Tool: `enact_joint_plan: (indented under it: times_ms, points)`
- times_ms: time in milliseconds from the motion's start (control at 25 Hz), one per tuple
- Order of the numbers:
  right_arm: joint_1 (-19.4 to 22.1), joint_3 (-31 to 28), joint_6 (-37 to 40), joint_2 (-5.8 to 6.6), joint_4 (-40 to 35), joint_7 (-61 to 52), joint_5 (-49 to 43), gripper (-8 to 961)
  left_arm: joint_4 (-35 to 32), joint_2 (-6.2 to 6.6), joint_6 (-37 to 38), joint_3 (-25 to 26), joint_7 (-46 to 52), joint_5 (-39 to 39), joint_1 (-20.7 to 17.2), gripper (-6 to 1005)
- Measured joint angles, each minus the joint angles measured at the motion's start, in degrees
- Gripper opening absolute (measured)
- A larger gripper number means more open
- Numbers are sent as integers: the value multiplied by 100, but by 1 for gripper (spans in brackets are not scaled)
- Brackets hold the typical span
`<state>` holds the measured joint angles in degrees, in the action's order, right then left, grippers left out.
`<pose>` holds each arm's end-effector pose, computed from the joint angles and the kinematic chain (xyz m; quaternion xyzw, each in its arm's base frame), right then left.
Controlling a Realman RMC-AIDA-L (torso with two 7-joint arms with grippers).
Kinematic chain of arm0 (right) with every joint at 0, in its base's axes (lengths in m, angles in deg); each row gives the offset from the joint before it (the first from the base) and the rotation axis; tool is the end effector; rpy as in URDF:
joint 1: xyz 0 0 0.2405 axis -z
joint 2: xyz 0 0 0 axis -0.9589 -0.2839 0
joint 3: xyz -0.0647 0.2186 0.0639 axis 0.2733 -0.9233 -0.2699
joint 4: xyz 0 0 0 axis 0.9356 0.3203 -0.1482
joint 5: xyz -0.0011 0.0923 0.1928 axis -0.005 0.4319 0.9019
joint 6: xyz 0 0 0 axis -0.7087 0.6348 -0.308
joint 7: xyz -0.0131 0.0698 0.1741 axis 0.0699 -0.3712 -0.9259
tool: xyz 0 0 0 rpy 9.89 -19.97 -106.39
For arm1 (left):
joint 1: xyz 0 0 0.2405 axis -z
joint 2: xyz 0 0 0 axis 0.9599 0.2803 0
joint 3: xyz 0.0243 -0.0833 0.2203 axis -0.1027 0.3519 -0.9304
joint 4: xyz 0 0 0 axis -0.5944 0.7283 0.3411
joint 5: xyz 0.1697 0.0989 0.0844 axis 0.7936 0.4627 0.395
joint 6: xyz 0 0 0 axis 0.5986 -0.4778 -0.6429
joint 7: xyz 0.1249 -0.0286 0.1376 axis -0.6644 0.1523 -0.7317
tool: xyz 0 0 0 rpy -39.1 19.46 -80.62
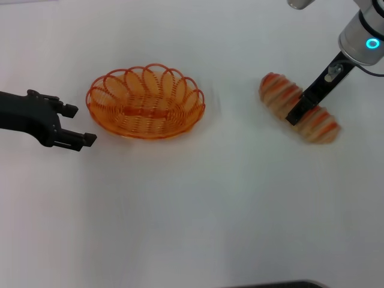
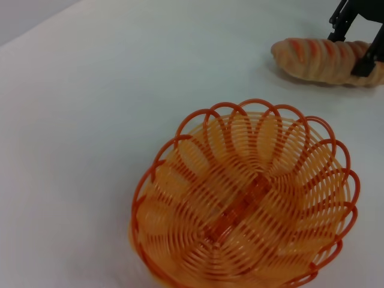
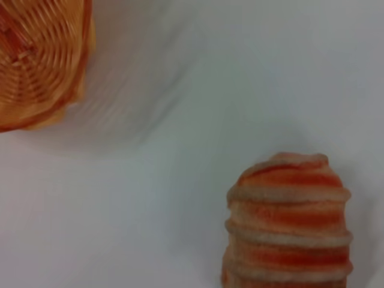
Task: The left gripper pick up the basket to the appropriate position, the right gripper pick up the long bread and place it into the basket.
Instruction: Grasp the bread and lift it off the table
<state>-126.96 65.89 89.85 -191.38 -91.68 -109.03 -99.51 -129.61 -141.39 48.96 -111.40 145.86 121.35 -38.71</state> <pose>0.2389 0.3934 -0.0271 -0.8710 0.3970 -0.2499 0.1461 -0.2557 0.3539 -0.0064 -0.9660 -0.2286 0.0258 0.1182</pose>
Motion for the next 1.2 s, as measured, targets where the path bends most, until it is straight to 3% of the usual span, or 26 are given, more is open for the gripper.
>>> enact_joint_plan:
  times_ms: [1200]
  points:
    - [-8,0,8,-20,-13,19,-141,436,-1,-18,-63,-56,9,102,6,812]
